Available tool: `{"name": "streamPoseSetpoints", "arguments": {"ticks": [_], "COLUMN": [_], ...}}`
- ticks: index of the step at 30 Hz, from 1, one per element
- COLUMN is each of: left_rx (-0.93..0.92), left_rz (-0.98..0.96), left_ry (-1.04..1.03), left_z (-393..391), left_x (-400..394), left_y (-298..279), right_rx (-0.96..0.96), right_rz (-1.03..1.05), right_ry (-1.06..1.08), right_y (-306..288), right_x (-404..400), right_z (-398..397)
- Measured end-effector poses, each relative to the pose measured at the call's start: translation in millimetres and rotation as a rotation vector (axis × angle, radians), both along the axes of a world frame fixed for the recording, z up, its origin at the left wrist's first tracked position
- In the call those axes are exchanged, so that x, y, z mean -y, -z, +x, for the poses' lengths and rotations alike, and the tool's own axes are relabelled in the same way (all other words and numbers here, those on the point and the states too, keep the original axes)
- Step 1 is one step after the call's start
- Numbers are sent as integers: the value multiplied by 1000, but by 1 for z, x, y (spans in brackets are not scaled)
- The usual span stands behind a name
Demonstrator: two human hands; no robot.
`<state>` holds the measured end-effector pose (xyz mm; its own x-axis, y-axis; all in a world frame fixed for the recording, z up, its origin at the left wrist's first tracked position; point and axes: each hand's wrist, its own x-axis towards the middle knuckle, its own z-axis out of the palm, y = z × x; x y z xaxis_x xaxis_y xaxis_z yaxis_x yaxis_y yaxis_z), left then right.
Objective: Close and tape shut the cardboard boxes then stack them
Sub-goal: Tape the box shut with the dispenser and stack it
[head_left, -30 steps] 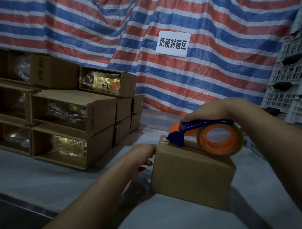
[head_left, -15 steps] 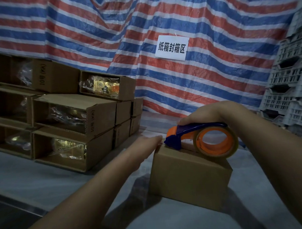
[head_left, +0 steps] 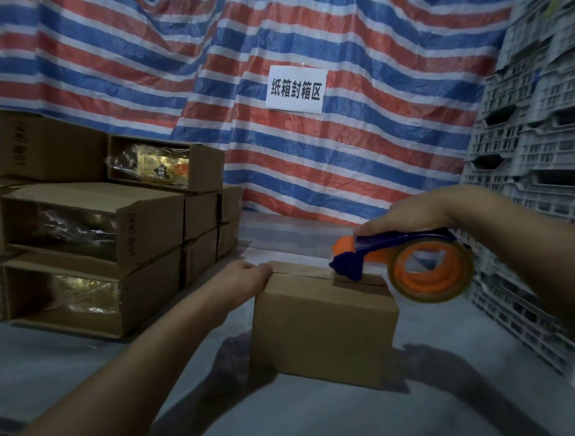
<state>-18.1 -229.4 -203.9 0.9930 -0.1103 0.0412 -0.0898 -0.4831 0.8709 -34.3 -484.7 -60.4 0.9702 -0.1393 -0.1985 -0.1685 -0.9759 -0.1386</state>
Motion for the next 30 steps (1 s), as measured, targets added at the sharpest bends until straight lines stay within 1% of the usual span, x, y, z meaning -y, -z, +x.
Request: {"name": "streamPoseSetpoints", "arguments": {"ticks": [3, 6, 9, 10, 11, 12, 14, 15, 16, 17, 19, 20, 21, 23, 27, 29, 30], "left_rx": [-19, -15, 2, 53, 143, 268, 583, 724, 809, 825, 722, 656, 614, 595, 592, 586, 585], "left_rz": [-12, -17, -10, 15, 65, 148, 358, 421, 460, 500, 634, 722, 805, 898, 904, 909, 908], "left_ry": [-5, -8, -34, -49, -68, -94, -125, -83, 8, 137, 399, 488, 531, 527, 527, 524, 522], "left_z": [3, 3, 1, 0, -2, -5, -16, -22, -29, -34, -42, -43, -43, -40, -38, -38, -38], "left_x": [-1, 0, 2, 3, 5, 9, 24, 36, 49, 63, 90, 98, 103, 103, 97, 97, 97], "left_y": [2, 1, -2, -5, -8, -11, -17, -21, -24, -27, -29, -28, -25, -16, -13, -14, -13], "right_rx": [4, 47, 103, 111, 117, 128, 158, 180, 196, 209, 219, 232, 248, 240, 218, 179, 146], "right_rz": [32, 62, 186, 212, 231, 237, 269, 290, 308, 321, 345, 361, 379, 393, 371, 404, 387], "right_ry": [24, -25, -43, -49, -54, -55, -56, -60, -67, -79, -103, -113, -118, -124, -130, -124, -107], "right_y": [9, 30, 46, 49, 52, 56, 63, 65, 67, 68, 70, 71, 74, 77, 68, 57, 52], "right_x": [47, 74, 86, 89, 92, 96, 102, 103, 104, 104, 101, 102, 102, 103, 113, 125, 128], "right_z": [-19, -30, -31, -30, -30, -29, -27, -25, -25, -26, -30, -31, -31, -32, -40, -51, -60]}}
